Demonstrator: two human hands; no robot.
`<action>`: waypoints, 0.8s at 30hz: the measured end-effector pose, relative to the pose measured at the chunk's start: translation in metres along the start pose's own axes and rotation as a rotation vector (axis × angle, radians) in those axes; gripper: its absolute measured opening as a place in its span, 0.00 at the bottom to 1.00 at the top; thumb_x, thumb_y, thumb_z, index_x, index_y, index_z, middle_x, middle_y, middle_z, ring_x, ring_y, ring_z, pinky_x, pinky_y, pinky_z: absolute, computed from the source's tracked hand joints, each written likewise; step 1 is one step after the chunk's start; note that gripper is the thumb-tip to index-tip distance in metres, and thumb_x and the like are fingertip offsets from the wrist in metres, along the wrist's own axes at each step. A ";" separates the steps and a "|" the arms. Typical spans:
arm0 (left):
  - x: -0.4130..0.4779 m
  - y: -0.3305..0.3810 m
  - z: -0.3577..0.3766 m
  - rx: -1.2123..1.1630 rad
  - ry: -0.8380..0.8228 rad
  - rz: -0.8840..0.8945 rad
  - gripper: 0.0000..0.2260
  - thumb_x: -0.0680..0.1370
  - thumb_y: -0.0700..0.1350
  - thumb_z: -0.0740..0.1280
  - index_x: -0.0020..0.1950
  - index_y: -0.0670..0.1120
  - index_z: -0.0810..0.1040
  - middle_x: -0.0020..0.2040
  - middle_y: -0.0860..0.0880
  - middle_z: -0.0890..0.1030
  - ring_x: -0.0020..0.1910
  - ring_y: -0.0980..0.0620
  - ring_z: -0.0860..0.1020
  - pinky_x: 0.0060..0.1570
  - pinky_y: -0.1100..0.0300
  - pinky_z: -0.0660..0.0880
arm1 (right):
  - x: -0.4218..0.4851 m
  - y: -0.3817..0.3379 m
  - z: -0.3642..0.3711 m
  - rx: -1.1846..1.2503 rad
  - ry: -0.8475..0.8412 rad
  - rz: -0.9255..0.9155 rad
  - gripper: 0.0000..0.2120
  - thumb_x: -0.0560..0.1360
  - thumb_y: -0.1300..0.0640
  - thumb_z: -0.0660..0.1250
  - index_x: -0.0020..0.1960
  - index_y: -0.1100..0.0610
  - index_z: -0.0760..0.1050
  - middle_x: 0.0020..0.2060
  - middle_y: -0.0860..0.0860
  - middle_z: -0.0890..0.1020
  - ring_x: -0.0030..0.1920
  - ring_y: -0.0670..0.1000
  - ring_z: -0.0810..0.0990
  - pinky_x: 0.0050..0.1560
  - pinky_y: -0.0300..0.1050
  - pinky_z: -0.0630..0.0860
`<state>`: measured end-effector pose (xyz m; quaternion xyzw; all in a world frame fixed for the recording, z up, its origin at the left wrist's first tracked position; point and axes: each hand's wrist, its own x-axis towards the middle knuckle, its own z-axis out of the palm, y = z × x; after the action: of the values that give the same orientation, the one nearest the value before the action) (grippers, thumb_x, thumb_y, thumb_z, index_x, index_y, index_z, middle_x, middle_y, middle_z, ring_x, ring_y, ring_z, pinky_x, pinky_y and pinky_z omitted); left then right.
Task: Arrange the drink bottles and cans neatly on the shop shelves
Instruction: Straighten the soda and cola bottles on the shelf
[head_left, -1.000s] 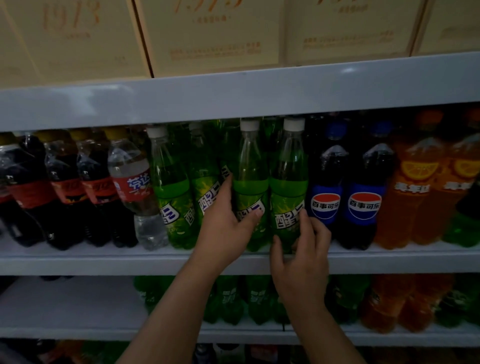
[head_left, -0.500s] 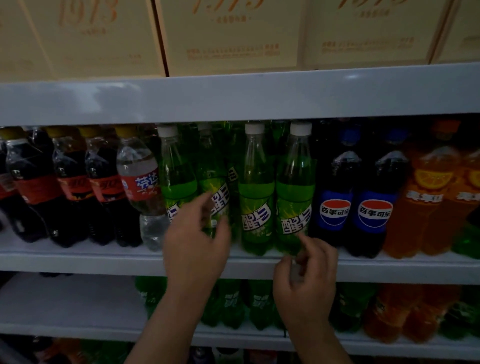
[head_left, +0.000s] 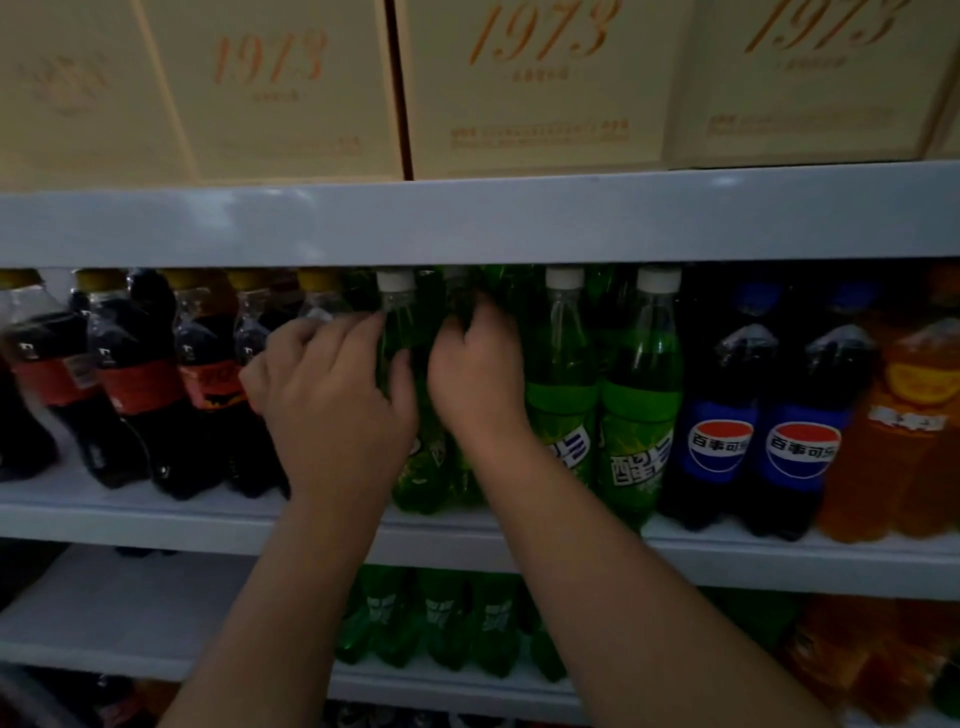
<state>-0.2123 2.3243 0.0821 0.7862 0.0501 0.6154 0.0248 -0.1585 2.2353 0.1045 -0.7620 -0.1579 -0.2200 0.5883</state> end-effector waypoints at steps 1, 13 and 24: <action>0.001 -0.001 0.001 0.002 -0.009 0.024 0.13 0.74 0.46 0.69 0.56 0.44 0.81 0.51 0.47 0.83 0.55 0.41 0.75 0.51 0.52 0.61 | 0.014 -0.003 0.003 -0.076 0.029 0.007 0.12 0.76 0.62 0.58 0.57 0.63 0.74 0.53 0.60 0.77 0.54 0.59 0.76 0.56 0.49 0.74; 0.001 -0.010 -0.004 -0.088 -0.126 0.014 0.16 0.73 0.48 0.70 0.58 0.43 0.80 0.47 0.46 0.83 0.57 0.44 0.70 0.54 0.49 0.63 | 0.064 -0.006 0.014 -0.670 -0.230 0.243 0.16 0.79 0.57 0.56 0.61 0.61 0.75 0.62 0.59 0.75 0.60 0.57 0.75 0.46 0.41 0.67; -0.003 -0.014 -0.004 -0.097 -0.200 -0.018 0.15 0.74 0.48 0.68 0.59 0.45 0.78 0.50 0.48 0.82 0.60 0.44 0.69 0.55 0.45 0.63 | -0.010 -0.013 -0.003 0.060 0.242 0.060 0.13 0.75 0.56 0.68 0.58 0.55 0.75 0.39 0.38 0.70 0.44 0.40 0.71 0.43 0.32 0.66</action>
<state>-0.2179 2.3374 0.0787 0.8410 0.0247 0.5355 0.0731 -0.1736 2.2360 0.1104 -0.7163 -0.0694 -0.2880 0.6318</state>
